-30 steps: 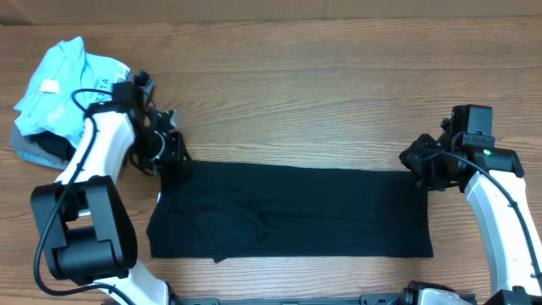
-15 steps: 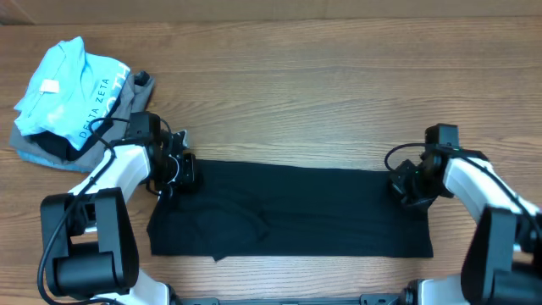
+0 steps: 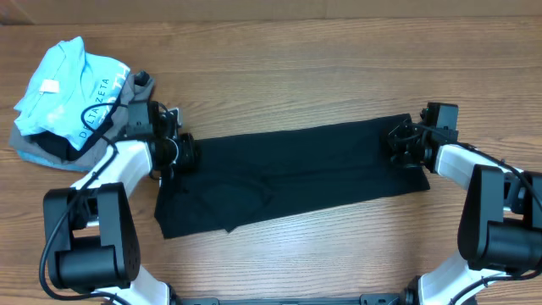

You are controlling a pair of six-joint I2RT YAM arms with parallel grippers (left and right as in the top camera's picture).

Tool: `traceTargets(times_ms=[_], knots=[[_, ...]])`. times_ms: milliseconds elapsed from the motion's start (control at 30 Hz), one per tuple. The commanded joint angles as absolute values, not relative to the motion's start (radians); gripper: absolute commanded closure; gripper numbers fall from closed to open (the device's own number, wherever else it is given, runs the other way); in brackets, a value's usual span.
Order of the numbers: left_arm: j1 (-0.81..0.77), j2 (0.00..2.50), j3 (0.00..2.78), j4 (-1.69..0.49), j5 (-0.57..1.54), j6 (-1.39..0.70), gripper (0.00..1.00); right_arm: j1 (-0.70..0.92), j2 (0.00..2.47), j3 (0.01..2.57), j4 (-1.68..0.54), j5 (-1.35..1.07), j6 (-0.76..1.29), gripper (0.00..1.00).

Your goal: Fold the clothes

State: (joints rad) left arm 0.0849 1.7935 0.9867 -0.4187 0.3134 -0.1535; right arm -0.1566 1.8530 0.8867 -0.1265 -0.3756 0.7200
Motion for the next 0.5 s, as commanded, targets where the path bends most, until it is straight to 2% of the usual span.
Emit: traceTargets(times_ms=[0,133,233,367,433,467], knots=[[0.086,1.814,1.119,-0.51,0.288,-0.154,0.57,-0.173,1.875,0.908,-0.16,-0.456,0.592,0.81],[0.086,1.814,1.291,-0.748,0.35,-0.096,0.52,-0.199,1.784,0.98,-0.3,-0.622,0.477,0.76],[0.073,1.814,1.373,-0.902,0.456,-0.049,0.55,-0.204,1.705,1.013,-0.419,-0.651,0.438,0.76],[0.019,1.814,1.355,-1.035,0.467,-0.029,0.52,-0.204,1.604,1.017,-0.539,-0.646,0.414,0.74],[-0.009,1.814,1.328,-1.055,0.457,-0.028,0.53,-0.204,1.586,1.017,-0.58,-0.646,0.414,0.74],[-0.029,1.814,1.303,-1.049,0.457,-0.029,0.58,-0.204,1.582,1.017,-0.606,-0.645,0.414,0.74]])
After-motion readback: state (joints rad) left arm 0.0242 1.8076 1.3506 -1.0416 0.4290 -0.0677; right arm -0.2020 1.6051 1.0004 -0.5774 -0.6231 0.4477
